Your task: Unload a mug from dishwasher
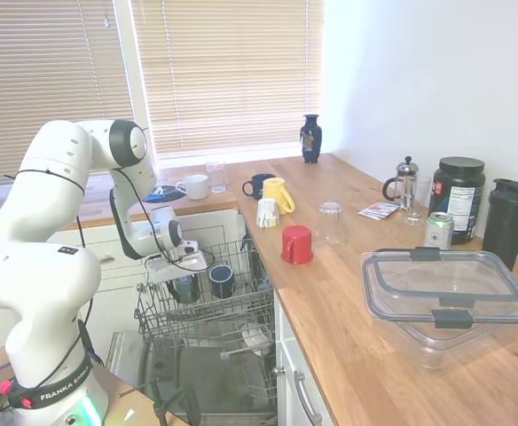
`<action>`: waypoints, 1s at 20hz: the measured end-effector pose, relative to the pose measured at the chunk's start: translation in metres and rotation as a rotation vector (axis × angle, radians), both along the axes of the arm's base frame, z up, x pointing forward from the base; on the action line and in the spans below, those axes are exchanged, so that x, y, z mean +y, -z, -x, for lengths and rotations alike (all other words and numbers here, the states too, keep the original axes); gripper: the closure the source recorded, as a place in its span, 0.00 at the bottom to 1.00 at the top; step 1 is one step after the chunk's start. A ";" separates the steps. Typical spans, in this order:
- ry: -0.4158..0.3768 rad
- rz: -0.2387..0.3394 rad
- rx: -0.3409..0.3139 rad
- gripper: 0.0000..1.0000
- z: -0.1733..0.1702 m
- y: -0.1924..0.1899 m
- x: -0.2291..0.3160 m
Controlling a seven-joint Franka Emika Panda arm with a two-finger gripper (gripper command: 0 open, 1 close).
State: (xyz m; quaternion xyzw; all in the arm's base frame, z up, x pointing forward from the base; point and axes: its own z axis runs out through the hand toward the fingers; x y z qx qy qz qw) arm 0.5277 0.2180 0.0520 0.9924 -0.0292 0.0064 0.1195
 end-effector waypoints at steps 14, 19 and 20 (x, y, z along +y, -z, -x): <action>0.003 -0.011 -0.001 1.00 -0.001 -0.001 0.000; 0.003 -0.011 -0.003 1.00 -0.002 -0.001 0.000; 0.003 -0.010 -0.003 1.00 -0.002 -0.002 0.000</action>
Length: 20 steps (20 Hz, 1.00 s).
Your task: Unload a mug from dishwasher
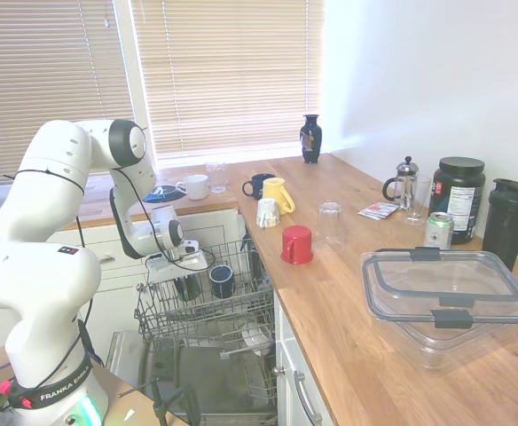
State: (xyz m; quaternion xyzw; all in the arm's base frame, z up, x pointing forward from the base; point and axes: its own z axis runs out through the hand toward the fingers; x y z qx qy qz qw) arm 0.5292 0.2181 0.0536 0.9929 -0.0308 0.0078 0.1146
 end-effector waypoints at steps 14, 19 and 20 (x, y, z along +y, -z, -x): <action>0.012 0.002 -0.056 1.00 0.003 -0.042 0.003; 0.025 -0.010 -0.078 1.00 0.003 -0.058 -0.002; 0.029 -0.015 -0.084 1.00 0.004 -0.064 -0.003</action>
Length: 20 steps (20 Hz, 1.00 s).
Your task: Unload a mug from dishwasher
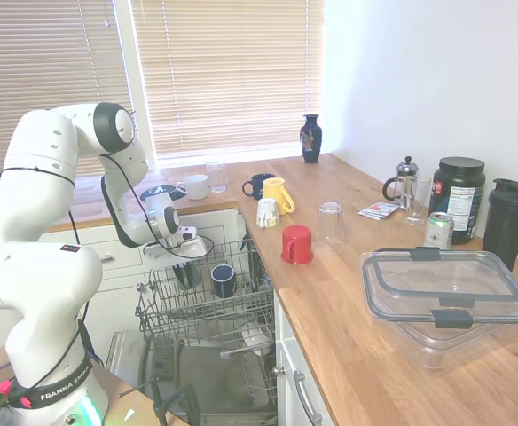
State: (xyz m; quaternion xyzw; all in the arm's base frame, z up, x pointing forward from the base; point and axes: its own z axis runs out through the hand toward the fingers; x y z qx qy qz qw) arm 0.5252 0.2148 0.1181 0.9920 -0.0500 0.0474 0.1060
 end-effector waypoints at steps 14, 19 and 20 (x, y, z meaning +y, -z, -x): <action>0.093 -0.071 -0.085 1.00 0.016 -0.096 -0.043; 0.162 -0.111 -0.122 1.00 0.017 -0.133 -0.078; 0.175 -0.117 -0.125 1.00 0.017 -0.140 -0.085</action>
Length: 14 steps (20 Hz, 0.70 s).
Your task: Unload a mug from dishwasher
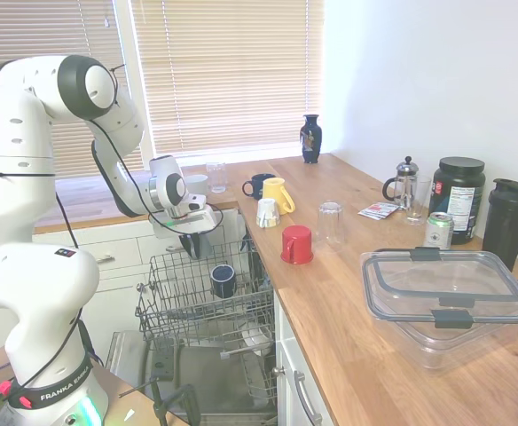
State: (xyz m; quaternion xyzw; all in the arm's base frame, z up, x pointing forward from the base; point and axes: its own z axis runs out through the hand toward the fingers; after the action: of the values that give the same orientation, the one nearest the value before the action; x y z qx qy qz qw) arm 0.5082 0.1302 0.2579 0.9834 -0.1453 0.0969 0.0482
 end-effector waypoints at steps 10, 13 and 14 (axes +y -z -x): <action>0.119 -0.089 -0.022 1.00 -0.005 -0.052 -0.060; 0.149 -0.124 -0.029 1.00 -0.002 -0.067 -0.078; 0.159 -0.133 -0.031 1.00 -0.001 -0.072 -0.083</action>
State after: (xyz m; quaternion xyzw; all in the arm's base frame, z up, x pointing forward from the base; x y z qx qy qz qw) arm 0.5095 0.0468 0.3297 0.9683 -0.2296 0.0982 -0.0118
